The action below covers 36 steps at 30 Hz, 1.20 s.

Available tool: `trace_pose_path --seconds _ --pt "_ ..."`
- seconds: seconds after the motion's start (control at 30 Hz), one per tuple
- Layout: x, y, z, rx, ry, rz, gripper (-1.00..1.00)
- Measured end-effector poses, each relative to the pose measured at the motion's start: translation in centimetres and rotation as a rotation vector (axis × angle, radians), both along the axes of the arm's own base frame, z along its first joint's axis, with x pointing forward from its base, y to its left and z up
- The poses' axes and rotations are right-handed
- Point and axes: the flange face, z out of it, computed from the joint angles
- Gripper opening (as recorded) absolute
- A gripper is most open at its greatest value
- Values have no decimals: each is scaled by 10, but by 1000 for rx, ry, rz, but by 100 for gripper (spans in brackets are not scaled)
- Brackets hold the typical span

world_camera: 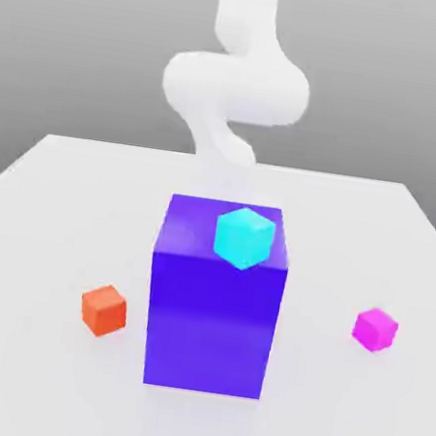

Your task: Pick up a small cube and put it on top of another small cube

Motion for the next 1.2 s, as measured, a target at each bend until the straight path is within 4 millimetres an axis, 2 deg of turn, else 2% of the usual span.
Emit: trace_pose_path --seconds 0.13,0.27,0.4,0.53,0.7,0.87,1.0,1.2 --pt "27 36 -55 -58 73 207 0" --pt "42 77 -111 -120 136 408 0" --pt "44 121 -168 -188 192 610 0" --pt "34 164 -225 -263 241 813 0" --pt "7 211 -294 -366 293 1068 0" --pt "-34 247 -359 -479 335 1321 0" --pt "-73 264 -407 -577 362 1522 0" --pt "-137 274 -469 -744 387 1833 0"
